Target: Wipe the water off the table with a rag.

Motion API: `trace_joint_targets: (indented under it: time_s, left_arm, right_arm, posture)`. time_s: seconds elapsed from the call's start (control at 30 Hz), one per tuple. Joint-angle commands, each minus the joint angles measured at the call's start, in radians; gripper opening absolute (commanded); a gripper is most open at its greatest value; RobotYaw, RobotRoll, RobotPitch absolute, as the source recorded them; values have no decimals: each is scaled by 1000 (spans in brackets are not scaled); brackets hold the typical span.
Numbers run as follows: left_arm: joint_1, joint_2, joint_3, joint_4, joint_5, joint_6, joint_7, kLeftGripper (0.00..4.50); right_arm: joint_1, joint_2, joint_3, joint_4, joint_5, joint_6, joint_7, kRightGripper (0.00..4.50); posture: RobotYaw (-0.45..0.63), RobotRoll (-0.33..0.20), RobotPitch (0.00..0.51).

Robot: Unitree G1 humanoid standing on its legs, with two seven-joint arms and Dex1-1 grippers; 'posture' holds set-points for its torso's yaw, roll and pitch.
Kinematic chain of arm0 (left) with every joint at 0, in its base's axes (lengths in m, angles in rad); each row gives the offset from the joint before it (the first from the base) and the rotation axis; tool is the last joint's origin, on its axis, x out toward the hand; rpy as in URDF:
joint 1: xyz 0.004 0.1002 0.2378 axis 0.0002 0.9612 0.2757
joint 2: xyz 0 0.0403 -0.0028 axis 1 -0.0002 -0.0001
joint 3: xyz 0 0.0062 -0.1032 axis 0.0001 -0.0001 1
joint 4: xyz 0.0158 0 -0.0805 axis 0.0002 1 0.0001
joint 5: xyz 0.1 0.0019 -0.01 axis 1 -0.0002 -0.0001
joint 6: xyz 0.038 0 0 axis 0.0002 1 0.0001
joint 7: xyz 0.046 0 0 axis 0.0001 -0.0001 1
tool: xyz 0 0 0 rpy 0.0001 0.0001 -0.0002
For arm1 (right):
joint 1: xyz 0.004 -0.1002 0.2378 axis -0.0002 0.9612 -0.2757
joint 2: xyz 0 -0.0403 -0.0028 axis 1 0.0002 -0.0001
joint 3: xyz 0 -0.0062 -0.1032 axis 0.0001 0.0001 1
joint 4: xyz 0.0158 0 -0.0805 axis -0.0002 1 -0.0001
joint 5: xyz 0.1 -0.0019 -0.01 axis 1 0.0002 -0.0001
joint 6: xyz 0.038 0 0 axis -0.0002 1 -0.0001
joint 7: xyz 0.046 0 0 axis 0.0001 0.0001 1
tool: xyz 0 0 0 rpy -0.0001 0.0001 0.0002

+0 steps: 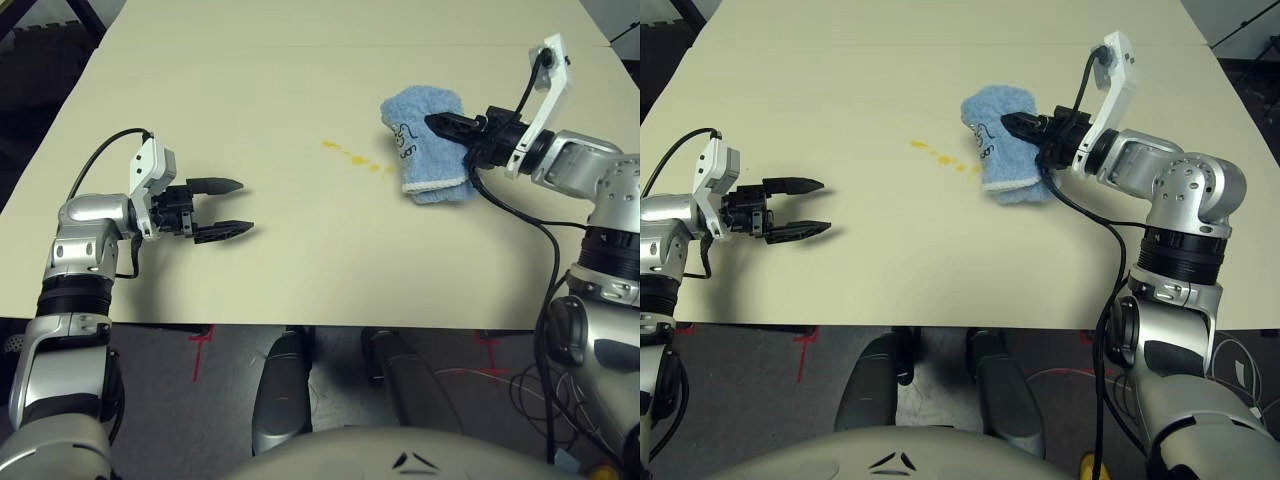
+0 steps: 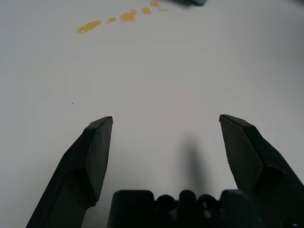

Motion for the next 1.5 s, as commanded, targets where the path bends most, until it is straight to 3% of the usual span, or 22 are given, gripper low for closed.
trace_joint_targets:
  time_s: [0.03,0.2,0.5,1.0,1.3,1.5]
  left_arm:
    - [-3,0,-7,14,14,-16,-10,4500]
    - [1,-2,0,5,14,-27,3,4500]
    - [14,5,17,-13,9,-41,29,4500]
    - [-10,11,25,50,29,-125,81,4500]
    - [-21,17,28,94,39,-159,90,4500]
    - [-12,14,28,86,39,-154,89,4500]
  right_arm:
    - [-27,38,90,99,-69,-79,11,50]
    - [-78,92,175,254,-140,-159,48,50]
    - [-180,186,238,507,-228,-287,134,48]
    - [-419,385,195,947,-340,-581,154,48]
    - [-499,485,148,1052,-367,-674,113,48]
    - [-508,501,138,1083,-392,-701,78,48]
  posture:
    - [95,0,245]
    - [110,0,247]
    - [144,0,247]
    - [177,0,260]
    - [187,0,270]
    - [187,0,272]
